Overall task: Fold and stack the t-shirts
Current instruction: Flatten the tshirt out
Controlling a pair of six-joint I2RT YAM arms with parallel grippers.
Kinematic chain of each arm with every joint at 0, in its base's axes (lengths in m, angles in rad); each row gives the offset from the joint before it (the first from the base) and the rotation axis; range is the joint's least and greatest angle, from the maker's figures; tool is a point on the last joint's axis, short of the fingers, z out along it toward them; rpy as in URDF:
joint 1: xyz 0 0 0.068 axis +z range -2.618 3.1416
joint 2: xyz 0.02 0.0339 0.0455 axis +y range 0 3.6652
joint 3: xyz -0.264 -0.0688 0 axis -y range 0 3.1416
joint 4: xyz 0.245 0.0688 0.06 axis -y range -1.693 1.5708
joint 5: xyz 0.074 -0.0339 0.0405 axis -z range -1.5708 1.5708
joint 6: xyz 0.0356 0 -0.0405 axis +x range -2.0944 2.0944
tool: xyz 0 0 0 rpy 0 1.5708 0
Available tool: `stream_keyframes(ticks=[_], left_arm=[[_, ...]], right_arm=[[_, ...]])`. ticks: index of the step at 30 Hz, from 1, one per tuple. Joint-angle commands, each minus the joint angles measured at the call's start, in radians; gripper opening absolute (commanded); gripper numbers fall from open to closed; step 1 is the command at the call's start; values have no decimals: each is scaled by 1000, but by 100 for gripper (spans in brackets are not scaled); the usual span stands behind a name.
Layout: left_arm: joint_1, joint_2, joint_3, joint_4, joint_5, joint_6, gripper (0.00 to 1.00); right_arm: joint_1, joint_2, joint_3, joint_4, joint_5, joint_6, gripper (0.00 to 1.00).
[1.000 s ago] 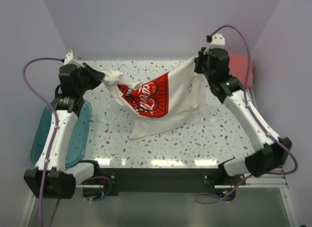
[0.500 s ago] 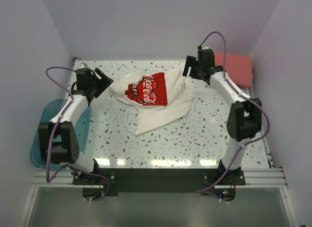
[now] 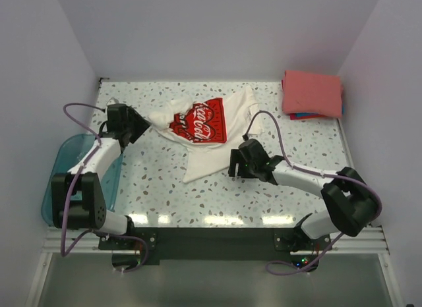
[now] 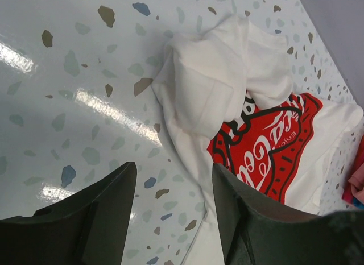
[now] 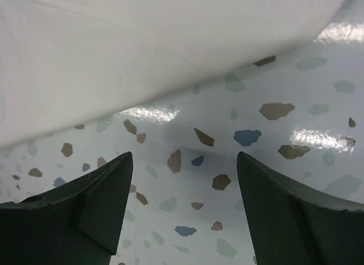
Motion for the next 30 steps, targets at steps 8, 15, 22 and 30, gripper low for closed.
stream_keyframes(ticks=[8, 15, 22, 30], left_arm=[[-125, 26, -15, 16, -59, -4, 60], [-151, 82, 19, -14, -107, 5, 54], [-157, 144, 63, -13, -111, 23, 45], [-206, 150, 30, 103, 25, 19, 45]], right_arm=[[0, 173, 90, 212, 186, 137, 76], [-20, 215, 207, 121, 238, 92, 7], [-192, -123, 256, -118, 221, -77, 0], [-267, -209, 391, -308, 224, -194, 0]])
